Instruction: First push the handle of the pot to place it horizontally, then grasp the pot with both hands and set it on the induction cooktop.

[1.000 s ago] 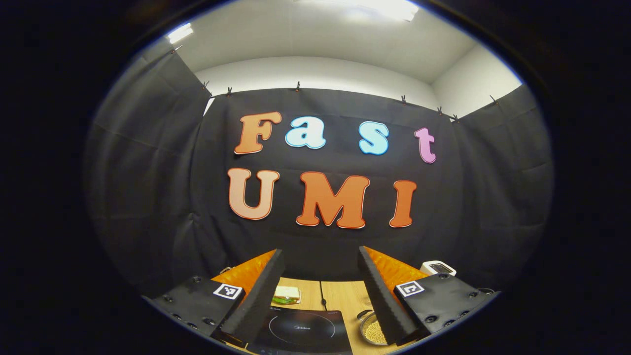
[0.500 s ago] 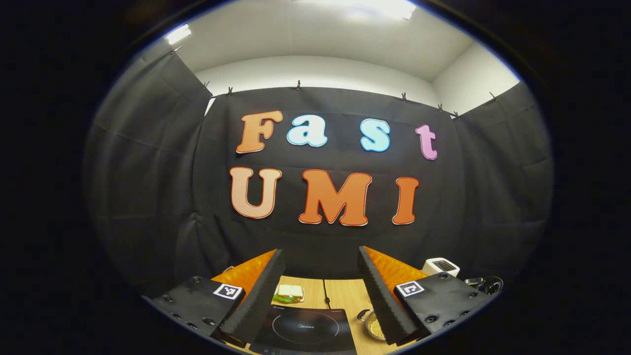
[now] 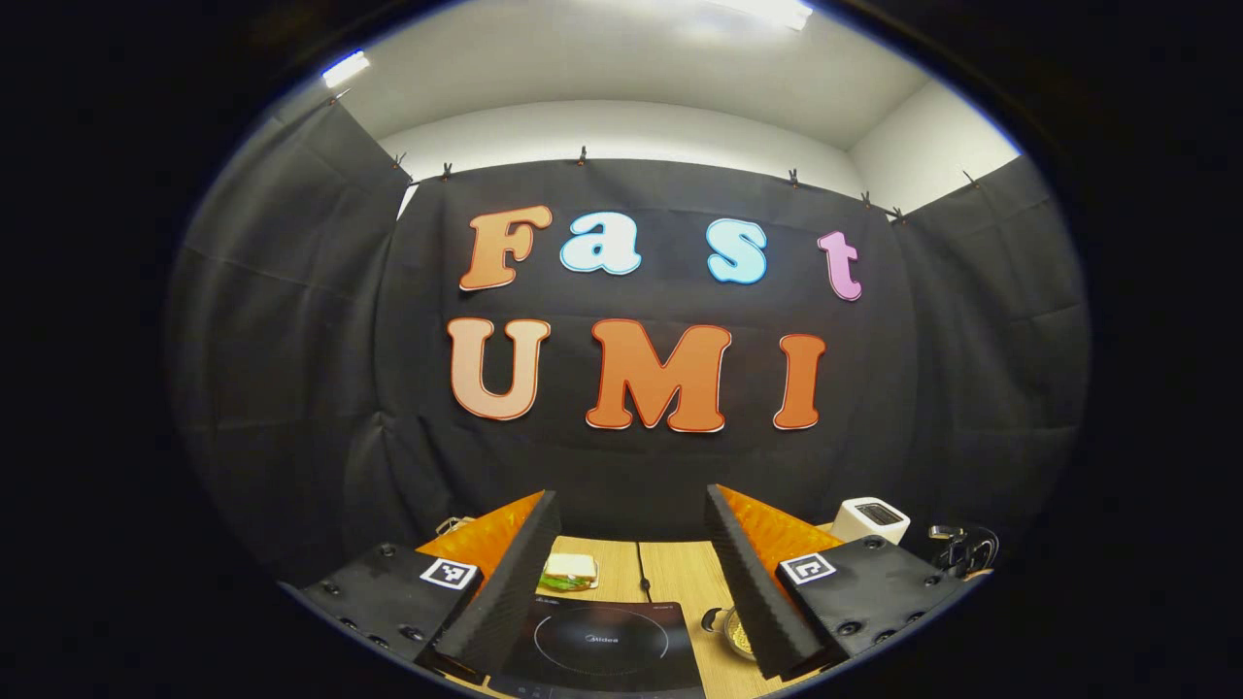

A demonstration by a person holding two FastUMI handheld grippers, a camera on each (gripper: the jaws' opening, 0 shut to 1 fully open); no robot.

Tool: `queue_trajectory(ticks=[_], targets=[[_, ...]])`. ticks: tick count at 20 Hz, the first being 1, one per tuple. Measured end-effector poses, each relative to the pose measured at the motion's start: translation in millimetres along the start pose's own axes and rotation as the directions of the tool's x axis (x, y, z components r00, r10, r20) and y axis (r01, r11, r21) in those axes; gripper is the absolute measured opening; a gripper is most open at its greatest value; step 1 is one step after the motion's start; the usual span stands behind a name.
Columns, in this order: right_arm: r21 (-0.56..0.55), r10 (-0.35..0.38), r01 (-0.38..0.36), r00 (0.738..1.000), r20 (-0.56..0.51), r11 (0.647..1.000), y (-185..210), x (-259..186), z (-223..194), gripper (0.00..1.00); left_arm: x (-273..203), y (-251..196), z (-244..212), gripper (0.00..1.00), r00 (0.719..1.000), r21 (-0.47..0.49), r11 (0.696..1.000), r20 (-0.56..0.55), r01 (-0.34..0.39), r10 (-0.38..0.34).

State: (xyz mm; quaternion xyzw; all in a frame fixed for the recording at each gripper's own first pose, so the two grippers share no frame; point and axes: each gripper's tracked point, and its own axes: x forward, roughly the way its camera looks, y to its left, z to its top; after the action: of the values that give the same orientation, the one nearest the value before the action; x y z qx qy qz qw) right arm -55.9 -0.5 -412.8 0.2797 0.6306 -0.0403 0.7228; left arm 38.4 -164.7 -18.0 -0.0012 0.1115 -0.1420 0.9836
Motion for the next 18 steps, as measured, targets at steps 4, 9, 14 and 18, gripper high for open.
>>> queue_trajectory(ticks=[4, 9, 14, 18], targets=[[0.017, -0.005, 0.004, 1.0, 0.009, 1.0, -1.4, 8.2, 16.7, 0.03, 8.6, -5.9, -7.4, 0.98, 1.0, 0.009, 1.0, -0.017, 0.011, -0.011], [0.006, -0.028, 0.028, 0.999, 0.04, 1.0, -2.0, 15.3, 36.9, 0.03, 18.3, -12.8, -22.3, 0.93, 0.999, 0.028, 0.999, -0.047, 0.024, -0.023], [-0.004, -0.061, 0.062, 0.994, 0.088, 0.998, -8.5, 23.0, 60.4, 0.03, 27.0, -20.4, -47.2, 1.0, 0.995, 0.033, 0.999, -0.092, 0.026, -0.023], [-0.005, -0.033, 0.034, 0.996, 0.084, 0.999, -5.6, 20.2, 63.4, 0.03, 34.2, -29.2, -65.5, 0.96, 0.99, 0.02, 0.999, -0.132, 0.047, -0.044]])
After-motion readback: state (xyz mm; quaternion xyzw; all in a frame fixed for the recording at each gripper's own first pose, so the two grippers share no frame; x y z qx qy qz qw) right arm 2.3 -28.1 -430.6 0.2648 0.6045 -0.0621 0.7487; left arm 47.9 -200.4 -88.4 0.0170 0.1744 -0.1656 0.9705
